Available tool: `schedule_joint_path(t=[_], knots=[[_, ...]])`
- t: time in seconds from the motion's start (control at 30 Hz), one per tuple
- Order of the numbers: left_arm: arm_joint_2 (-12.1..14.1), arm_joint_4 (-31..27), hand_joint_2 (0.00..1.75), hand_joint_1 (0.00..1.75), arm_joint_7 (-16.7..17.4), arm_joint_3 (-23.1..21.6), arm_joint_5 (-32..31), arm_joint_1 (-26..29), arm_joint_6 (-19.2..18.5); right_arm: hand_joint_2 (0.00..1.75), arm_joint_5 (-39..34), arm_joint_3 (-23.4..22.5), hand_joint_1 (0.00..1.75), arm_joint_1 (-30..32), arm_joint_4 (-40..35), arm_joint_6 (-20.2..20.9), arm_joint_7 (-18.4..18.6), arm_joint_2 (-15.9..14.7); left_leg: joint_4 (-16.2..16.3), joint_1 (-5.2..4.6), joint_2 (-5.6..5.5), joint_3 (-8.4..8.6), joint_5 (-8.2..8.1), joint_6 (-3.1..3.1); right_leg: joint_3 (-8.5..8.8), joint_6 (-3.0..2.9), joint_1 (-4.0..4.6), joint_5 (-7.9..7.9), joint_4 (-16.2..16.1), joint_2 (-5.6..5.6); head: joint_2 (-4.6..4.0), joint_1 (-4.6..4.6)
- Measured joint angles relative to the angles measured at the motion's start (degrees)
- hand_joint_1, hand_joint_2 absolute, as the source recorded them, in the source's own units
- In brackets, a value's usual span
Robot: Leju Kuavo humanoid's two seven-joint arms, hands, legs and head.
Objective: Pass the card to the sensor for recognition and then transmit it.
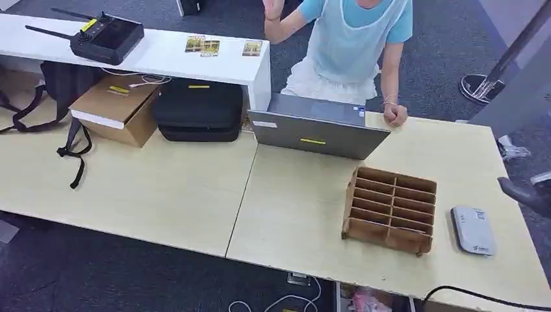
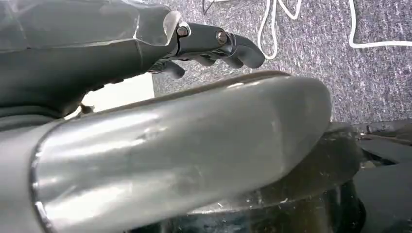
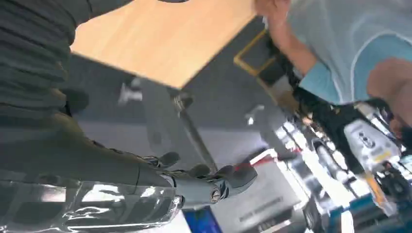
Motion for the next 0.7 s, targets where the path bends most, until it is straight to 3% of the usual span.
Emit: schedule_joint_path(t=[0.17,0.33,0.47,0.7], knots=[[0.00,0.00,0.00,0.00,-0.15,0.17,-0.42,-0.06,0.00,1.75,16.22,7.94,0.00,-9.41,1.14,-12.26,1.12,1.20,-0.02,-0.01,0.14,0.01,0.05,-0.07,-0.05,-0.05,-0.01,0.04,0.11,0.16,0.00,-0.04],[0.02,0.00,0.00,0.00,-0.52,0.37,-1.07,-0.20,0.00,1.75,26.71,19.33,0.00,-22.24,8.67,-19.96,4.06,7.24,-0.02,0.01,0.36,0.13,0.11,-0.15,-0.09,-0.18,0.01,0.14,0.21,0.36,0.00,-0.02],[0.02,0.00,0.00,0.00,-0.52,0.59,-1.40,-0.25,0.00,1.75,29.69,25.77,0.00,-28.75,14.30,-21.93,5.68,12.75,-0.03,0.06,0.27,0.16,0.19,-0.28,-0.14,-0.21,0.06,0.13,0.21,0.24,0.00,-0.02],[0.02,0.00,0.00,0.00,-0.44,0.94,-2.05,-0.24,0.00,1.75,31.66,30.34,0.00,-33.60,20.20,-20.99,6.05,18.39,-0.04,0.11,0.23,-0.06,0.21,-0.30,-0.26,-0.23,0.07,0.15,0.26,0.29,0.00,0.02]])
